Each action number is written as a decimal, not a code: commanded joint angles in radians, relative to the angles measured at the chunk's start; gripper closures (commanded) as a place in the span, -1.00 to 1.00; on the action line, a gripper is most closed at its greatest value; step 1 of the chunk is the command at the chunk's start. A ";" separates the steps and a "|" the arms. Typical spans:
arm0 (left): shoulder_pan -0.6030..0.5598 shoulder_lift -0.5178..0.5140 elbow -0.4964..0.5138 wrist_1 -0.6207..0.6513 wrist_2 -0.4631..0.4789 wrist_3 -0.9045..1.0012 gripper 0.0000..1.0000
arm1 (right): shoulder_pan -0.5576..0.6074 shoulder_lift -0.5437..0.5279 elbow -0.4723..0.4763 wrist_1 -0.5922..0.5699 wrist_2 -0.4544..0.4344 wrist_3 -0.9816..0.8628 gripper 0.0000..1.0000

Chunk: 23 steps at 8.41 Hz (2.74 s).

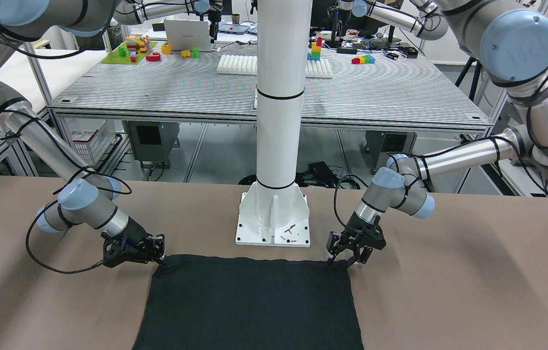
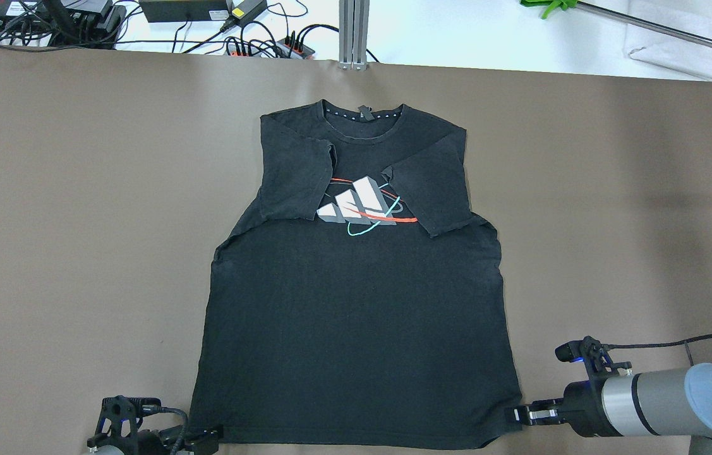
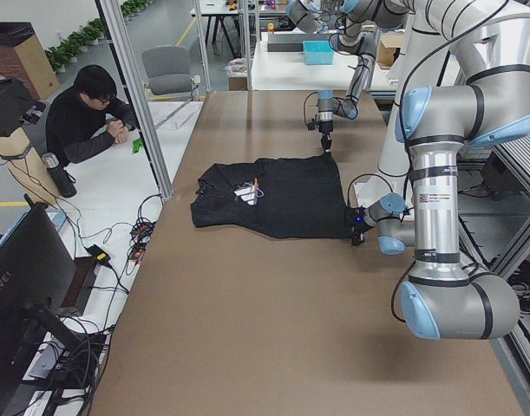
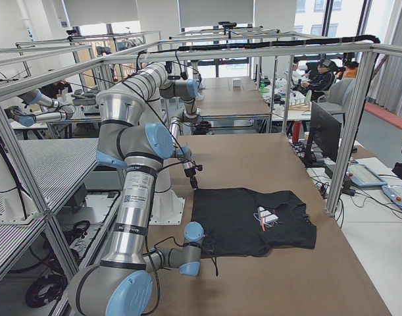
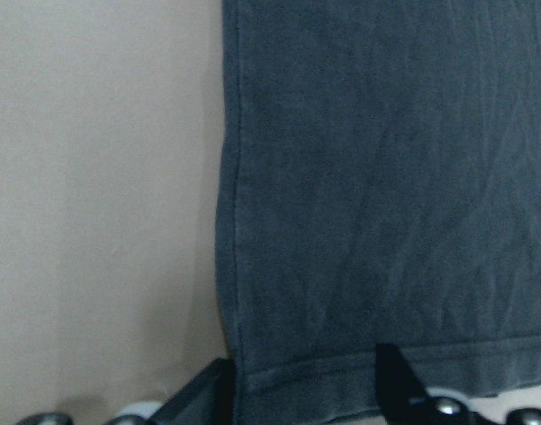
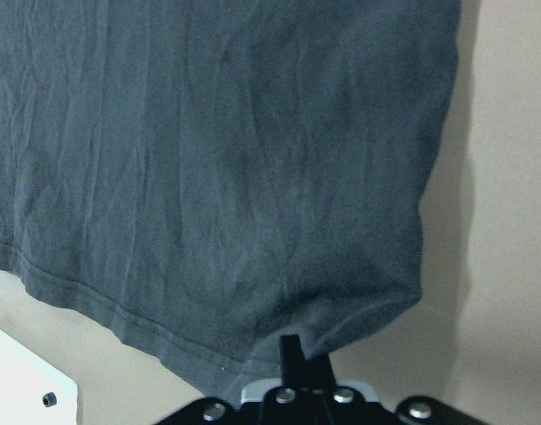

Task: Fold clothes
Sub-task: 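Grasp the hem corners with both grippers and lift, then carry the lifted hem with both grippers toward the collar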

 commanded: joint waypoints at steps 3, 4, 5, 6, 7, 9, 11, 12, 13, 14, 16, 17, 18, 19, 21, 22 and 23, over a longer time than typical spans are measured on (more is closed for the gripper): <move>-0.008 0.007 -0.029 -0.006 -0.012 0.000 1.00 | -0.001 0.000 0.002 0.017 0.002 0.000 1.00; -0.013 0.011 -0.078 -0.002 -0.012 0.000 1.00 | 0.000 -0.006 0.002 0.033 0.004 0.002 1.00; -0.012 0.028 -0.125 0.000 -0.013 0.003 1.00 | 0.000 -0.007 0.002 0.050 0.008 0.005 1.00; -0.013 0.031 -0.164 -0.002 -0.016 0.006 1.00 | 0.003 -0.009 0.015 0.072 0.032 0.005 1.00; -0.015 0.039 -0.219 -0.009 -0.038 0.008 1.00 | 0.011 -0.032 0.047 0.105 0.101 0.006 1.00; -0.033 0.170 -0.398 -0.059 -0.132 0.008 1.00 | 0.127 -0.079 0.101 0.235 0.269 0.141 1.00; -0.105 0.236 -0.404 -0.312 -0.345 0.011 1.00 | 0.285 -0.078 0.104 0.424 0.499 0.337 1.00; -0.110 0.237 -0.402 -0.384 -0.418 0.014 1.00 | 0.348 -0.075 0.111 0.540 0.599 0.453 1.00; -0.107 0.228 -0.404 -0.415 -0.455 0.018 1.00 | 0.377 -0.075 0.136 0.633 0.667 0.559 1.00; -0.104 0.217 -0.404 -0.440 -0.482 0.032 1.00 | 0.381 -0.072 0.165 0.709 0.686 0.666 1.00; -0.108 0.200 -0.399 -0.446 -0.489 0.032 1.00 | 0.381 -0.032 0.153 0.741 0.680 0.712 1.00; -0.113 0.203 -0.393 -0.446 -0.475 0.032 1.00 | 0.385 0.003 0.130 0.713 0.671 0.709 1.00; -0.152 0.203 -0.379 -0.445 -0.477 0.032 1.00 | 0.423 0.054 0.095 0.659 0.666 0.700 1.00; -0.191 0.194 -0.364 -0.443 -0.475 0.019 1.00 | 0.442 0.101 0.044 0.618 0.662 0.696 1.00; -0.301 0.159 -0.295 -0.434 -0.484 0.020 1.00 | 0.474 0.207 -0.087 0.566 0.631 0.634 1.00; -0.350 0.096 -0.214 -0.433 -0.483 0.015 1.00 | 0.491 0.236 -0.127 0.504 0.601 0.556 1.00; -0.393 0.030 -0.128 -0.433 -0.484 0.015 1.00 | 0.527 0.241 -0.132 0.400 0.567 0.464 1.00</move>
